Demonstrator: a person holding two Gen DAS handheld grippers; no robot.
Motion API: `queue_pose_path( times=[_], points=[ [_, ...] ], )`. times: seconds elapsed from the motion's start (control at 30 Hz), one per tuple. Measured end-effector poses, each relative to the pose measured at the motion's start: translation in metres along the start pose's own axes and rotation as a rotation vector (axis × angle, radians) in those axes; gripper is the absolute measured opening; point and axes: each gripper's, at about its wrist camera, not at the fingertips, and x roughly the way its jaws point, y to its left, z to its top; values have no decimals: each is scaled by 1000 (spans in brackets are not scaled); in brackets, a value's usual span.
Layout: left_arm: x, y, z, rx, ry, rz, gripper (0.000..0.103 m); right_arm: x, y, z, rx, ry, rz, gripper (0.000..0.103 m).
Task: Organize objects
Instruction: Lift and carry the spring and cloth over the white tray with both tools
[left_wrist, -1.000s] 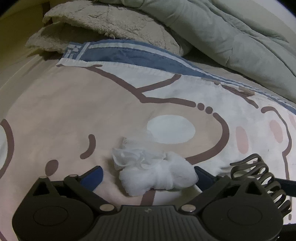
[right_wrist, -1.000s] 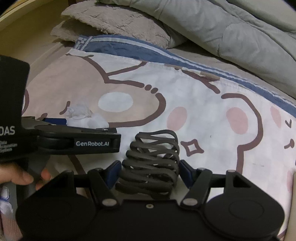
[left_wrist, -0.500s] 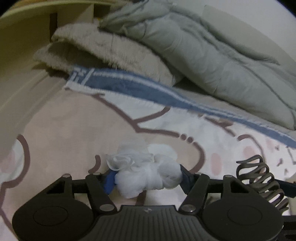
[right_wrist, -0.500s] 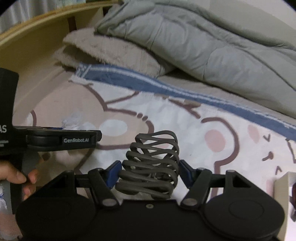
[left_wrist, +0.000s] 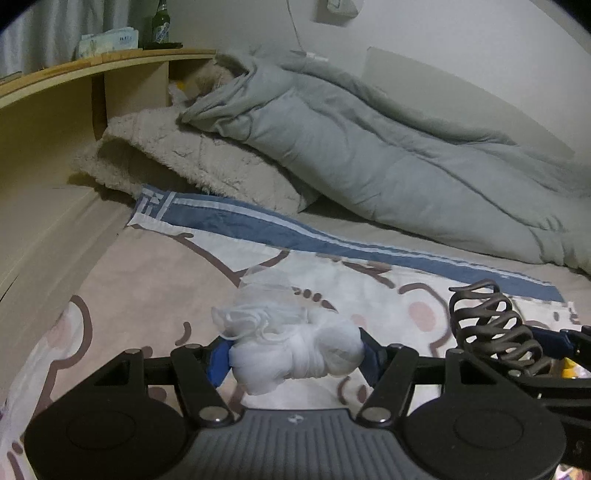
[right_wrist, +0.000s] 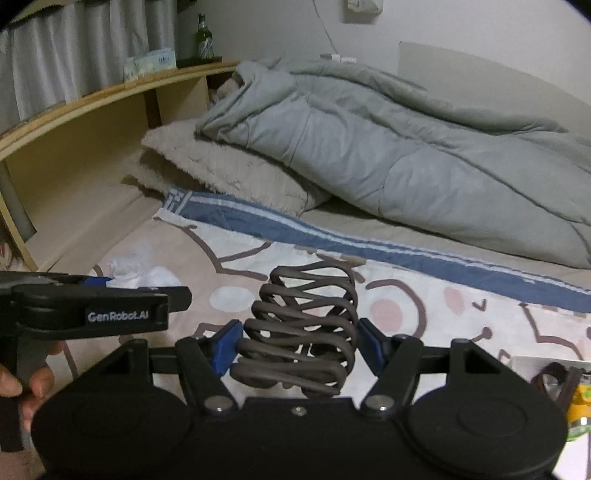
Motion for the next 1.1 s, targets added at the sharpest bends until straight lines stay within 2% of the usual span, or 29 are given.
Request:
queue_pose_path(
  times=[0.27,0.67,0.9,1.1],
  points=[
    [-37,-20,-12,0,-11,-15,67,-42,-23,-8,22,-42,-15,68],
    [-72,-58,-27,4,-45,-31,67,-88,-59,-27,26,-87,-7,68],
    [-78,-81,-32,-8,-68,-70,67,-101,-90,-38,18,-90,-14,68],
    [-66,-123,-39,29,-62,-119,67,-110,-133,-54,37,-73,-55,68]
  ],
)
